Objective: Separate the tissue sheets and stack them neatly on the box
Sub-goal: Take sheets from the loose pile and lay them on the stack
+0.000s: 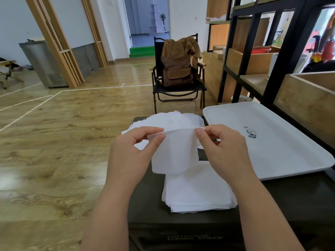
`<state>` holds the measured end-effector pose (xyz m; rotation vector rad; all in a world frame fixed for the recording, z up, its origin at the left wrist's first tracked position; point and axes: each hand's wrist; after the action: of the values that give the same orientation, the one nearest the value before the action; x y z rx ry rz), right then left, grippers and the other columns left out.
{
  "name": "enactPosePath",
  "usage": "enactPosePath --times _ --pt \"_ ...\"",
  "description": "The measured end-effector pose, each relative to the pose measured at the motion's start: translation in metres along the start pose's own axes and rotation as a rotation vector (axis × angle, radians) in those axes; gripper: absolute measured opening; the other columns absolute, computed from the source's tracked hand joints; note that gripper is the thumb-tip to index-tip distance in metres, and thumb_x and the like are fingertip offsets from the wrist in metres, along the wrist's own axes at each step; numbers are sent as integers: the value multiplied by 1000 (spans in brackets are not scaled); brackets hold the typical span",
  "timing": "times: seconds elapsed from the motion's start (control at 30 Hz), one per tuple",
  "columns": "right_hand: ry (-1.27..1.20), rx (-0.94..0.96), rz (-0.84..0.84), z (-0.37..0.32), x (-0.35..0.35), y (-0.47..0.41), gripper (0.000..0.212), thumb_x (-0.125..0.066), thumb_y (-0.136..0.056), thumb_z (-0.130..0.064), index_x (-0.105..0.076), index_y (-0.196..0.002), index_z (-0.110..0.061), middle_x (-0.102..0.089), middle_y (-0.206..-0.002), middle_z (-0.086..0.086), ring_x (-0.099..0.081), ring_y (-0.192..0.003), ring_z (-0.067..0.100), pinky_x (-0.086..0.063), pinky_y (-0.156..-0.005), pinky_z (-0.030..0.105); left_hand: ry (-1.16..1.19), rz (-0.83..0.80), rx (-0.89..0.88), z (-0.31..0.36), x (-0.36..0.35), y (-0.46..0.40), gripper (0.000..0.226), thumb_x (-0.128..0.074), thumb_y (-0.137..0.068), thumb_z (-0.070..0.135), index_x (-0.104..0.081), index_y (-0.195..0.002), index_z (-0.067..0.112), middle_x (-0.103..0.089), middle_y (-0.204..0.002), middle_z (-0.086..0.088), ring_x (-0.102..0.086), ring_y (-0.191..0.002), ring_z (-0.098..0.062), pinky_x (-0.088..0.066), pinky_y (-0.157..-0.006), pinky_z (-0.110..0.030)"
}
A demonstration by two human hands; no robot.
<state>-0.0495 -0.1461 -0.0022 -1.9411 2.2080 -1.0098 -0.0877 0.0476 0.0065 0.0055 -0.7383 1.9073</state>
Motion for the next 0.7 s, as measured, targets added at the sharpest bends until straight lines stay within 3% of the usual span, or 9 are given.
enactPosePath --times 0.07,0.13,0.23,0.37,0.43,0.53,0.6,0.7 --pt "12 -8 -19 0 1 0 12 -59 -93 -36 -66 -85 -32 -63 -84 -21 -55 -82 -14 -39 -67 0 21 18 -8 -1 0 0 19 -76 -83 28 -74 -83 47 -72 -86 28 -65 -90 4 -46 -77 -9" --pt "4 -9 -41 -1 3 -1 25 -51 -93 -47 -68 -86 -31 -64 -84 -20 -56 -85 -12 -38 -67 0 35 24 -5 -1 0 0 21 -75 -85 28 -73 -86 48 -72 -86 26 -67 -90 0 -49 -79 -21" --pt "-72 -22 -96 -4 7 -2 44 -38 -83 -66 -66 -99 -36 -65 -94 -23 -56 -93 -12 -40 -69 -1 39 28 -14 -1 0 -1 20 -74 -87 27 -72 -84 47 -72 -86 24 -68 -88 -4 -51 -78 -28" --pt "-90 -22 -149 -3 8 -1 28 -54 -75 -66 -59 -100 -52 -58 -93 -38 -53 -98 -18 -46 -74 3 33 -15 -28 2 -1 -1 20 -73 -88 26 -71 -85 46 -72 -88 24 -67 -88 -4 -50 -75 -20" --pt "-116 -26 -138 -1 7 -1 10 -64 -81 -49 -63 -91 -49 -65 -92 -30 -60 -95 -7 -52 -79 16 34 -40 -34 4 -1 -1 19 -72 -89 26 -71 -85 45 -71 -87 24 -67 -87 -3 -49 -72 -14" --pt "-164 -56 -135 -5 10 -1 7 -65 -87 -37 -68 -84 -43 -72 -84 -18 -67 -84 4 -60 -72 32 95 -65 -5 5 -2 -2 13 -69 -88 32 -71 -85 44 -71 -82 14 -65 -77 -7 -48 -65 -16" --pt "-208 -89 -141 -10 15 -1 17 -62 -88 -40 -73 -81 -29 -73 -86 -5 -68 -81 15 -59 -69 41 142 -104 67 5 -3 -3 13 -70 -89 31 -71 -89 44 -71 -83 0 -64 -79 -23 -51 -67 -29" --pt "-195 -183 -196 -14 25 -1 41 -58 -89 -47 -72 -91 -9 -70 -91 16 -64 -88 33 -52 -80 55 187 -257 179 7 -2 -2 18 -72 -87 29 -69 -94 46 -69 -83 -4 -65 -82 -32 -52 -75 -36"
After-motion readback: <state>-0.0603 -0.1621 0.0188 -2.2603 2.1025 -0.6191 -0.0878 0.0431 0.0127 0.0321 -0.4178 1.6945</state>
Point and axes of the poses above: each hand's wrist, its own y-axis away from the middle knuckle, its own x-axis out of the back of the hand, z = x × y
